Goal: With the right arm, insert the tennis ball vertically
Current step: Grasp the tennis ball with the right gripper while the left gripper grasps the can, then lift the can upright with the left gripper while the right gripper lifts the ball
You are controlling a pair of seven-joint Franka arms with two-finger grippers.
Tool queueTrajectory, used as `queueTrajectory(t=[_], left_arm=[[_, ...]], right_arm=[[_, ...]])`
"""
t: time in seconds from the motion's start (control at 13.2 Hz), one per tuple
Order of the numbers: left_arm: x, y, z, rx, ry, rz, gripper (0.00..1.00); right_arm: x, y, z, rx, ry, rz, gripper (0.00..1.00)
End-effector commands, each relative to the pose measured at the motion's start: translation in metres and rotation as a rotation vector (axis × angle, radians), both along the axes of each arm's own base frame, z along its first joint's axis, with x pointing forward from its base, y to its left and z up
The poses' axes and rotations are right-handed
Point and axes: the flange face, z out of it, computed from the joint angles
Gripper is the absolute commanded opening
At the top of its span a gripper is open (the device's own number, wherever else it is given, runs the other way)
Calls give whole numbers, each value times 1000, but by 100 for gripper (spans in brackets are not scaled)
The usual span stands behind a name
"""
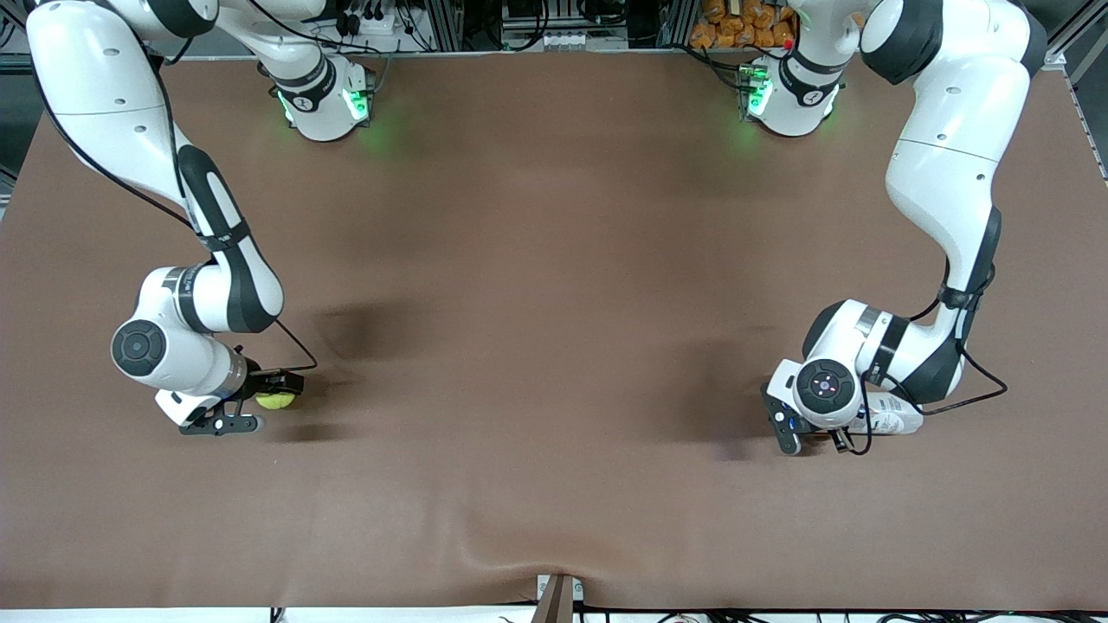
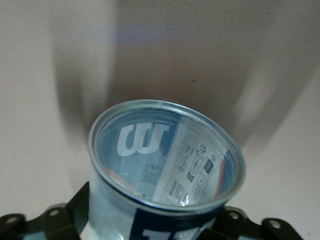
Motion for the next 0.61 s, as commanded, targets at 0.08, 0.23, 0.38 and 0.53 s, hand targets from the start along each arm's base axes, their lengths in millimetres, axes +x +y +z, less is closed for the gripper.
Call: queueTrajectory(t=[0.08,0.23,0.38,0.53], left_arm=[[2,-1,2,9,-13,-48,59],[3,-2,7,8,-12,-65,57],[7,-4,21,8,-25,-85,57],[9,-8,48,-5,-34,-98,57]], right_arm=[[0,-4,-4,-3,-26,12,100],[-1,-3,-10,-2,-23,13,100],[-1,-3,-10,-2,-23,13,100],[-3,-3,-12,-2,-17,13,100]])
